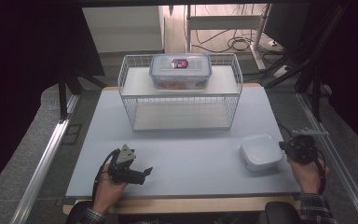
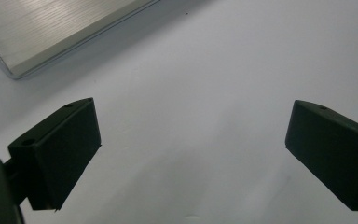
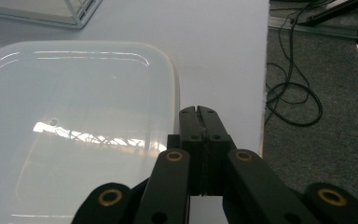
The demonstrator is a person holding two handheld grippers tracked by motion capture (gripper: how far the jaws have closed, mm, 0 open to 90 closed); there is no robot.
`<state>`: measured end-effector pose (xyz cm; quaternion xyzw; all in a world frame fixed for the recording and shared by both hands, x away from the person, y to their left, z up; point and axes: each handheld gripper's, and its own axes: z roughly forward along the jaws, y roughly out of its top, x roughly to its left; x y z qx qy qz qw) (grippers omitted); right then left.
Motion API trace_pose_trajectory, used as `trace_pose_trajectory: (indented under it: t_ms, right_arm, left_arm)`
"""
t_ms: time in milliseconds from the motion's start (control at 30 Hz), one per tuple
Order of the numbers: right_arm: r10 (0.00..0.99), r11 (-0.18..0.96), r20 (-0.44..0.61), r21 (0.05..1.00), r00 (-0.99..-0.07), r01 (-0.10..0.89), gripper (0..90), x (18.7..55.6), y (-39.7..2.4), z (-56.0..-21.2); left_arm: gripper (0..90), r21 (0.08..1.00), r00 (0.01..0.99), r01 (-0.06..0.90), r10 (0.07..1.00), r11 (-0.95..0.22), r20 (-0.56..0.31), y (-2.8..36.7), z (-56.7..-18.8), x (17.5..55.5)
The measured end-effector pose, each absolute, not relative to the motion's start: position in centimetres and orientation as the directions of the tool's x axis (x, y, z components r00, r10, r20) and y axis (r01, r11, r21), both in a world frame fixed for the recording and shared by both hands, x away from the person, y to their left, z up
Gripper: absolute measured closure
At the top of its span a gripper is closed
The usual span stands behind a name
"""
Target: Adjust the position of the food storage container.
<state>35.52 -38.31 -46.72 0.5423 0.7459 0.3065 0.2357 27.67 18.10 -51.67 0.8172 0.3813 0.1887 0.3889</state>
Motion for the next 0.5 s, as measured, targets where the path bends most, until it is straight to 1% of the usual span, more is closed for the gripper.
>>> trace_pose_trajectory:
  t_ms: [500]
  right_arm:
    - [0.947, 0.219, 0.010, 0.713, -0.322, 0.667, 89.3, 35.53, -37.67, -46.80]
  left_arm:
    - [3.2, 0.774, 0.643, 0.478, 0.766, -0.414, 0.013, 17.94, -51.76, 27.71]
